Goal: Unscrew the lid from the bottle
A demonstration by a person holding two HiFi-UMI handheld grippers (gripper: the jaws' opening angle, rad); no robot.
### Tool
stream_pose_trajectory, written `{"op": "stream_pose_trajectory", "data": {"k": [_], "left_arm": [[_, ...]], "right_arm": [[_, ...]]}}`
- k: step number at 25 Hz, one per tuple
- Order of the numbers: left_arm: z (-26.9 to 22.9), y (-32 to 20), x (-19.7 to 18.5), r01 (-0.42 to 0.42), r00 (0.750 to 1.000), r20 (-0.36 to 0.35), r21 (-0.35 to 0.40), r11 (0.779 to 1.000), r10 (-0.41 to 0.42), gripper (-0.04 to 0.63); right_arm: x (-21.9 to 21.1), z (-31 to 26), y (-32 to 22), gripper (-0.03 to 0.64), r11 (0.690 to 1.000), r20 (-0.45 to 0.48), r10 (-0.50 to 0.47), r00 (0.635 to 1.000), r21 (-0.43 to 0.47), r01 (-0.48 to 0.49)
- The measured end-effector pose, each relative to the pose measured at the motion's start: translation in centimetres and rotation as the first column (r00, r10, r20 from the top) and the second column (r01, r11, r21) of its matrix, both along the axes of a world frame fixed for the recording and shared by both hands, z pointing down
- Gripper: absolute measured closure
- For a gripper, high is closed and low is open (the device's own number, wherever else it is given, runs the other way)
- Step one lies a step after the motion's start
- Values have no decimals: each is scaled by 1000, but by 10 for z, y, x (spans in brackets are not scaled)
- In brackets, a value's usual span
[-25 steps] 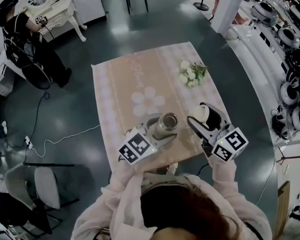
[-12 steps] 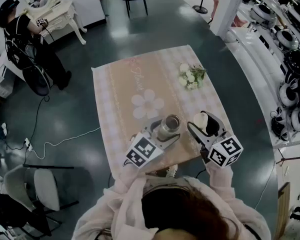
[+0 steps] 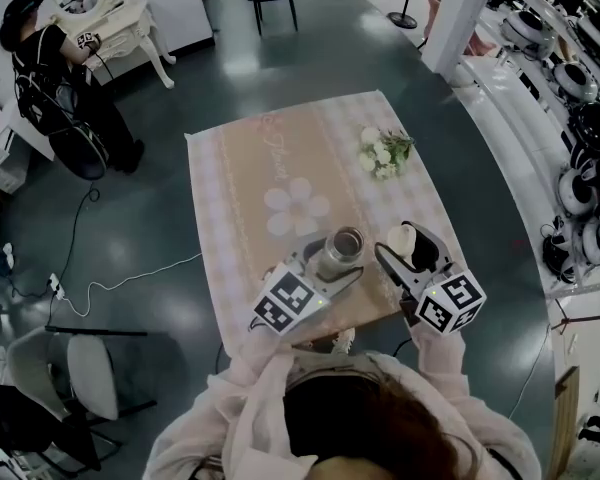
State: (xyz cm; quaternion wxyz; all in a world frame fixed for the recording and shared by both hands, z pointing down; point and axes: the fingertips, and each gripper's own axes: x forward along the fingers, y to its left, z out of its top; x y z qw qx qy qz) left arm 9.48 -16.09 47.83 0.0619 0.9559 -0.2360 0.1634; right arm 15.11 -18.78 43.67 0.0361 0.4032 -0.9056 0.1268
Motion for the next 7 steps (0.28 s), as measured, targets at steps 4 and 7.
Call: {"op": "stream_pose_trajectory", "data": {"k": [4, 7], "left_arm": [[2, 0, 2, -2, 1000, 15, 4, 1000, 1, 279], [3, -2, -1, -3, 1000, 24, 0, 1000, 3, 279]], "right_arm": [[1, 1, 0, 311, 1000, 2, -5, 1000, 3, 5], [-3, -1, -1, 311, 1000, -14, -14, 1000, 6, 14]]}}
